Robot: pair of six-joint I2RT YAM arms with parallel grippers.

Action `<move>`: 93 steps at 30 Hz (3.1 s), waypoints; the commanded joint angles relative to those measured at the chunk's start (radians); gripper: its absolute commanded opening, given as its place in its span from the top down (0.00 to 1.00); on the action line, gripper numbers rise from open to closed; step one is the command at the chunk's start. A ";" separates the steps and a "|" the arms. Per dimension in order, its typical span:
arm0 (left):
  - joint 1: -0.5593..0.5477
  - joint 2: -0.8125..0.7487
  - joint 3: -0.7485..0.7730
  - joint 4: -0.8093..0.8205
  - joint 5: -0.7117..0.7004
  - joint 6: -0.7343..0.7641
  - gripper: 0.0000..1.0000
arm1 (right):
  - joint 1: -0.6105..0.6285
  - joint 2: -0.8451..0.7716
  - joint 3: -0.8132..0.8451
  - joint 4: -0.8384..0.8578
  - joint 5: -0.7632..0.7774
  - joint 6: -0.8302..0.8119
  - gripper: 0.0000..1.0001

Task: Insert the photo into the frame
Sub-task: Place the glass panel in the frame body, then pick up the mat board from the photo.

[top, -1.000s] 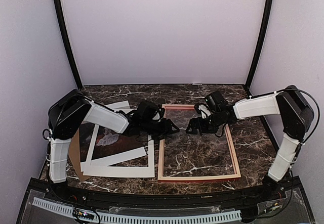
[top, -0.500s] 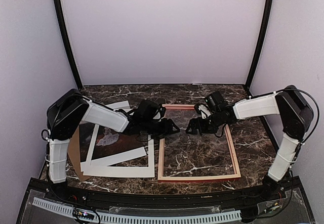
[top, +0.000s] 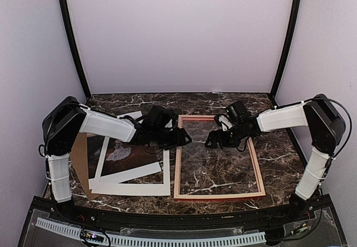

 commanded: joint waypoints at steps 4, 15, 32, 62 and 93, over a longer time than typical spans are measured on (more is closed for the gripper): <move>0.002 -0.116 -0.023 -0.048 -0.090 0.070 0.38 | 0.006 0.012 -0.015 -0.009 0.012 -0.003 0.09; 0.006 -0.217 -0.018 -0.220 -0.232 0.245 0.37 | -0.022 -0.147 -0.022 -0.109 0.191 -0.013 0.07; 0.259 -0.666 -0.232 -0.538 -0.350 0.414 0.02 | -0.013 -0.266 0.001 -0.088 0.220 0.016 0.07; 0.602 -0.678 -0.526 -0.427 -0.274 0.302 0.10 | 0.374 0.362 0.531 -0.151 0.138 0.098 0.09; 0.626 -0.473 -0.566 -0.261 -0.141 0.350 0.42 | 0.389 0.462 0.536 -0.066 0.088 0.193 0.21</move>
